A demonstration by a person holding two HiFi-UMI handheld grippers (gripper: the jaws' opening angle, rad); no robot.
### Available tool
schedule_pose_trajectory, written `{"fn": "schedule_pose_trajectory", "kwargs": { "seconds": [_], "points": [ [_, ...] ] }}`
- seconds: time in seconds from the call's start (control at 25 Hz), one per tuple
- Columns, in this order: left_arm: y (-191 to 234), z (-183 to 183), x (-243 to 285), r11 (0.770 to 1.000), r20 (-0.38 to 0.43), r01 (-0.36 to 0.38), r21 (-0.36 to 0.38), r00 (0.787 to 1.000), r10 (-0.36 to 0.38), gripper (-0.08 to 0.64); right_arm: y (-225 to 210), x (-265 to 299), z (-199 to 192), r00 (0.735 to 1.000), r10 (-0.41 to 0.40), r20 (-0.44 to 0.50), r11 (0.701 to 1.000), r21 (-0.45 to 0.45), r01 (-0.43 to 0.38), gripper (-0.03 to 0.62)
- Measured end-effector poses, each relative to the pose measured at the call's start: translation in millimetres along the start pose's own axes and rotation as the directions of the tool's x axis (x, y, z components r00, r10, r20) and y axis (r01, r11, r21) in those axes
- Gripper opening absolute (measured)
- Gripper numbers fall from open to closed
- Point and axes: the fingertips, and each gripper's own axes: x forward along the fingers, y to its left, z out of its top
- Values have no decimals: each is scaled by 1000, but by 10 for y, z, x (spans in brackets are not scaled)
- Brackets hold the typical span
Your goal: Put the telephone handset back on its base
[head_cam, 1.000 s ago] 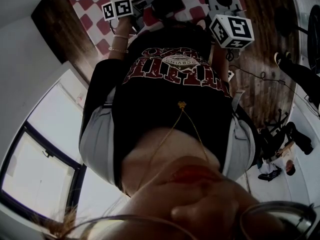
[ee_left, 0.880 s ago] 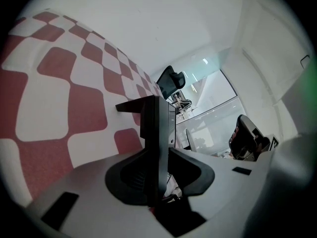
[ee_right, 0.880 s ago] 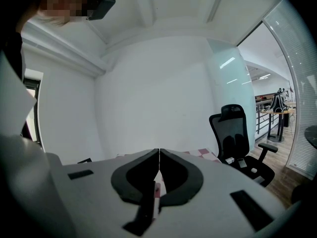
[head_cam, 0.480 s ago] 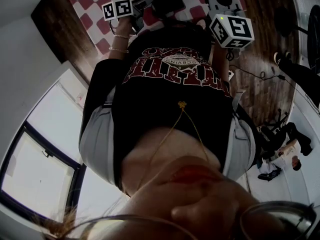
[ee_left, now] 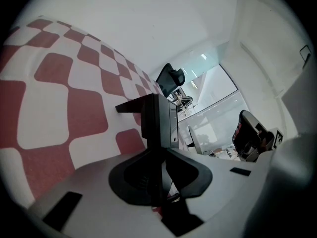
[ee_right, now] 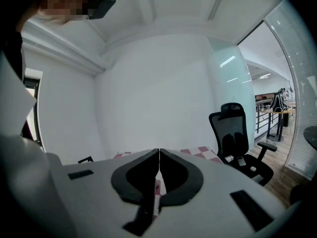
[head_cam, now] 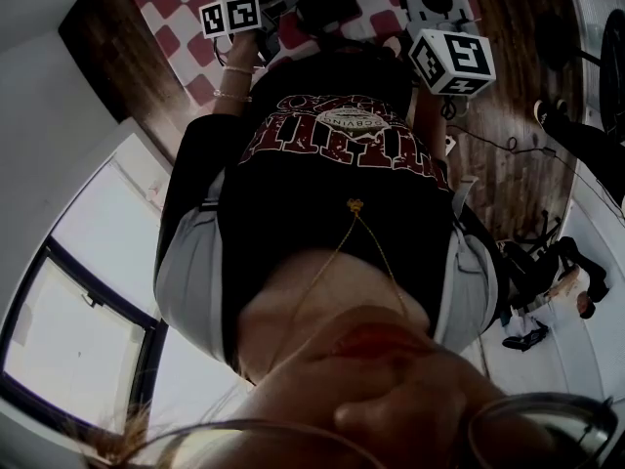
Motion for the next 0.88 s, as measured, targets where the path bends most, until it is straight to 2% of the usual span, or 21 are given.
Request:
{"fn": "schedule_pose_trajectory", "kwargs": {
  "seconds": [0.4,0.88],
  "points": [
    [-15,-3,17,1000,3,-8,-7,1000,8,92,22,7,-11,1000,9,-1,1000,3,-9,20],
    [31,-70,-151,998,60,-53,-25,997,55,92,153,76,-32,998,67,-21,998,-18,-67,20]
  ]
}}
